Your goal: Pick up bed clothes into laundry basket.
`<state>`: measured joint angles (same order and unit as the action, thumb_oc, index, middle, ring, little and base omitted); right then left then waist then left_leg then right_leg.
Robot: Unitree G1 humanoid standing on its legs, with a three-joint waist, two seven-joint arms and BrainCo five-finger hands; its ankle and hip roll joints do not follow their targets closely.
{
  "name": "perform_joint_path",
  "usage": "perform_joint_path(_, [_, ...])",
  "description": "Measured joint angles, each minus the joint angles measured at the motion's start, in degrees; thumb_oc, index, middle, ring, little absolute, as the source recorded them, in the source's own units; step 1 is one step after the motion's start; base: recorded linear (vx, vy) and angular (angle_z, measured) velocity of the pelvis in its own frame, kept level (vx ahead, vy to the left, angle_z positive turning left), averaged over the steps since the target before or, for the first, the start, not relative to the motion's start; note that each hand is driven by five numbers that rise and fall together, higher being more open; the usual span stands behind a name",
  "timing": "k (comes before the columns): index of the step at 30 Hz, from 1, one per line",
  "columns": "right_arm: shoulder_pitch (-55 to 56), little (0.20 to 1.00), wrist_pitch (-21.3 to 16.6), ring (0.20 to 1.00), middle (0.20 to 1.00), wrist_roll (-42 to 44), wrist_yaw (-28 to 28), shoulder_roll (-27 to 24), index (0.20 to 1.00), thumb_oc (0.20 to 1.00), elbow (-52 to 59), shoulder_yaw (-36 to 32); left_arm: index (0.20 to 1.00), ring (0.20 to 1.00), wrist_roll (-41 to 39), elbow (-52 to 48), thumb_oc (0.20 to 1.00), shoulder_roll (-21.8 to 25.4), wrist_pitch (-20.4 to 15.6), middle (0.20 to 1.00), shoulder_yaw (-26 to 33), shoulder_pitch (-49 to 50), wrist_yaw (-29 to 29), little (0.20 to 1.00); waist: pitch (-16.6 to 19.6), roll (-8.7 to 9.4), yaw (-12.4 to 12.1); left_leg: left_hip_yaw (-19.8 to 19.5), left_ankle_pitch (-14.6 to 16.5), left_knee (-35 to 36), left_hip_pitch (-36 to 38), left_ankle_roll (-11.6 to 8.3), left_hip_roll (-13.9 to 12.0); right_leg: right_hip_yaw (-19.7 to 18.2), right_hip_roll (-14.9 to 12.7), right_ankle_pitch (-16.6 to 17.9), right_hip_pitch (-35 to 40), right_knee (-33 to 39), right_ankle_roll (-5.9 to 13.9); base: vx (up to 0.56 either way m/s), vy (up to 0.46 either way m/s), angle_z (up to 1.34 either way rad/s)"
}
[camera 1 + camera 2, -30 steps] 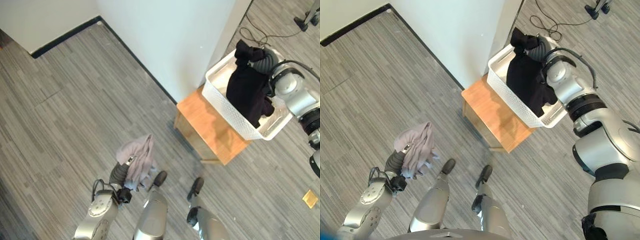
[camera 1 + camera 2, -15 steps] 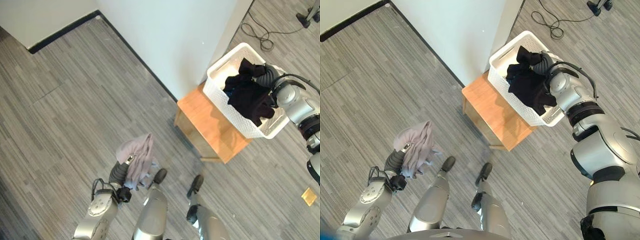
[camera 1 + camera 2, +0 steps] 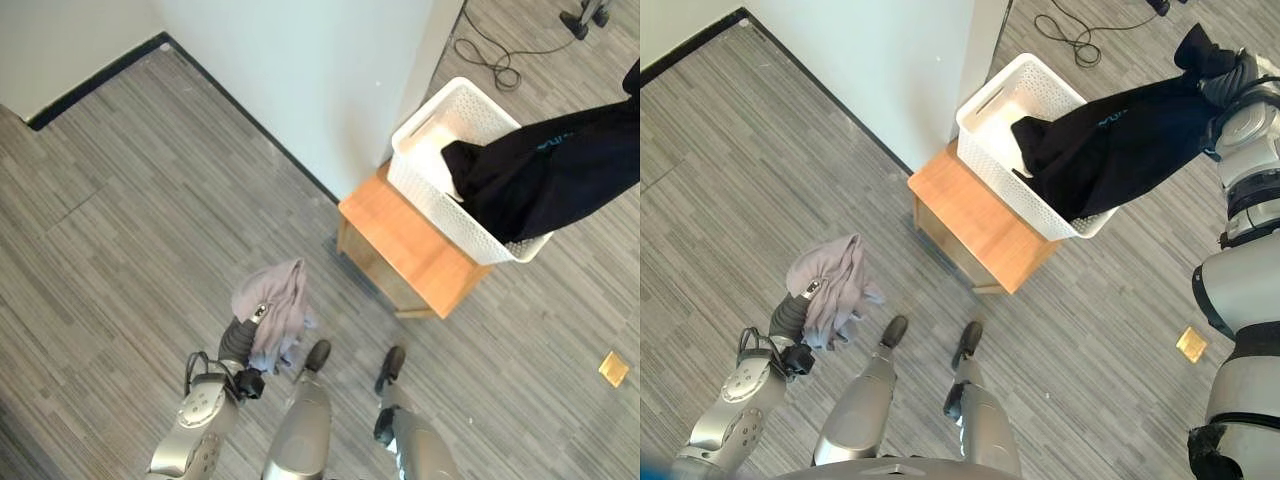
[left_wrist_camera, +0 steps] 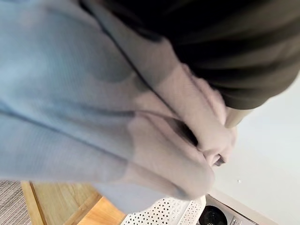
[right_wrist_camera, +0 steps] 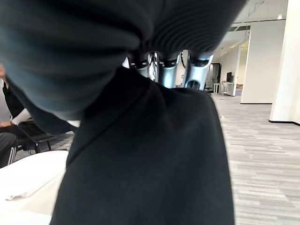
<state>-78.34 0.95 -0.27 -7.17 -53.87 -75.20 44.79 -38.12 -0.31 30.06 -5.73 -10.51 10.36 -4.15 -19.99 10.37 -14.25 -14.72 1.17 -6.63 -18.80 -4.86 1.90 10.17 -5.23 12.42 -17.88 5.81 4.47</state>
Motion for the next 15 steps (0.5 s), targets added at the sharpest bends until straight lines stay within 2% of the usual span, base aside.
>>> perform_joint_path(12, [0.01, 0.200, -0.41, 0.200, 0.200, 0.02, 0.05, 5.92, 0.200, 0.200, 2.54, 0.38, 0.200, 0.200, 0.00, 0.01, 0.200, 0.07, -0.06, 0.200, -0.14, 0.61, -0.12, 0.200, 0.21, 0.02, -0.11, 0.03, 0.11, -1.72, -2.08, -0.16, 0.43, -0.36, -0.12, 0.08, -1.21, 0.00, 0.13, 0.00, -0.001, 0.00])
perform_joint_path(13, [0.14, 1.000, -0.44, 1.000, 1.000, 0.09, 0.16, 6.95, 1.000, 1.000, 2.33, 0.70, 0.200, 0.200, 0.00, 0.01, 0.200, 0.10, -0.07, 0.200, -0.19, 0.62, -0.13, 0.200, 0.21, 0.02, -0.22, 0.01, 0.11, -1.79, -2.12, -0.16, 0.50, -0.35, -0.13, 0.09, -1.21, 0.00, 0.14, 0.00, 0.000, 0.00])
perform_joint_path(15, [0.14, 1.000, -0.42, 1.000, 1.000, 0.22, 0.21, 7.82, 1.000, 1.000, 2.09, 0.69, 0.200, 0.200, -0.01, 0.01, 0.200, 0.10, -0.08, 0.200, -0.20, 0.64, -0.15, 0.200, 0.21, 0.02, -0.26, -0.08, 0.12, -1.87, -2.22, -0.17, 0.50, -0.29, -0.20, 0.08, -1.21, 0.00, 0.15, 0.00, 0.000, 0.00])
